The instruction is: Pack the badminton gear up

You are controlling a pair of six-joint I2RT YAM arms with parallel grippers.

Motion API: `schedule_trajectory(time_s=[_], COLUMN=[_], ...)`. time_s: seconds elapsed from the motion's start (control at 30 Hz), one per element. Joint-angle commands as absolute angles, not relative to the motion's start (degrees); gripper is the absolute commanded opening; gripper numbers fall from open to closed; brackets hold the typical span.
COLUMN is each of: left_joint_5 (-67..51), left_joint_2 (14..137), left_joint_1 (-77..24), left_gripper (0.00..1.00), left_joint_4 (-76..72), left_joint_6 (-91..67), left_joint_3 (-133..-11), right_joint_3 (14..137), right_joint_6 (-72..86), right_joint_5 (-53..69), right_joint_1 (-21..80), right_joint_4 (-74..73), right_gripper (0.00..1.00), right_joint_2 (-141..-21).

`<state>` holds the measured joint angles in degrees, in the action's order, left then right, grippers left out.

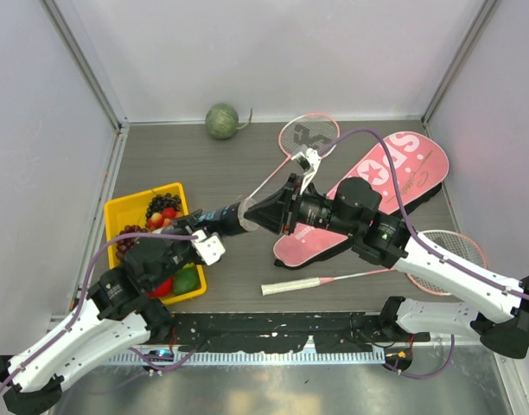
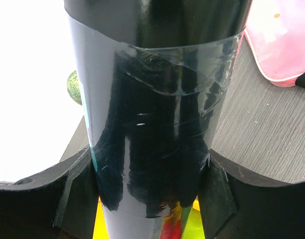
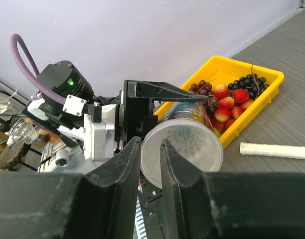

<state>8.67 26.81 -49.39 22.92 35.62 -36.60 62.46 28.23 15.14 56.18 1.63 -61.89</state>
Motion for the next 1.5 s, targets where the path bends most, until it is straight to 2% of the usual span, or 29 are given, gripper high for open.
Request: schedule_trajectory(time_s=[0.0, 1.47], left_joint_5=[6.8, 7.7], left_joint_2=[26.0, 27.1], left_joint_1=[-49.7, -49.7], left_gripper=[0.00, 0.00], left_joint_4=[16.5, 16.6], left_joint_6=[36.7, 35.5], left_joint_3=[-37.1, -38.1], right_joint_3=[64.2, 62.1], right_joint_6=[28.3, 29.1], right_joint_5=[12.3, 11.3], right_joint_1=[56.3, 57.5], right_joint_4=[2.7, 1.3], right_gripper=[0.29, 0.27], right_joint_2=[-60.6, -65.0])
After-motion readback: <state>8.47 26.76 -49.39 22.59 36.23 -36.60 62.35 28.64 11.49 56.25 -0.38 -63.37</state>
